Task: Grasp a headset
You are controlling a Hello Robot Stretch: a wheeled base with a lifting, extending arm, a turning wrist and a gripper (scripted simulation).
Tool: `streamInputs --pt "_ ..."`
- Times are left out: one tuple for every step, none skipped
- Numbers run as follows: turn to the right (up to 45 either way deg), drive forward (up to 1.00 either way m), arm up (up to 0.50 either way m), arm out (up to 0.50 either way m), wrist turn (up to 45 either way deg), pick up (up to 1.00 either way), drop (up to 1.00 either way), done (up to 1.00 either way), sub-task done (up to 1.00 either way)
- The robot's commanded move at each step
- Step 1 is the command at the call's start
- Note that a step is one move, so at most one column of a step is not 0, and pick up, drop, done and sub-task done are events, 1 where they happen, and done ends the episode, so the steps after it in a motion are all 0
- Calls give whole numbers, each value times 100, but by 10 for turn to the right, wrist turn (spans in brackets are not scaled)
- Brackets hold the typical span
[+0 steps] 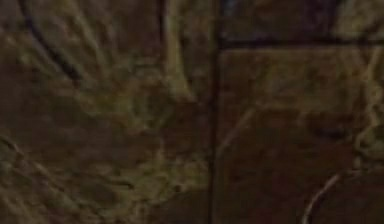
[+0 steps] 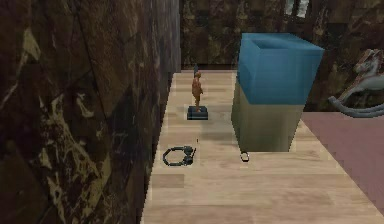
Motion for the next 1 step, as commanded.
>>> streamInputs --pt "0 0 50 0 0 0 0 0 0"
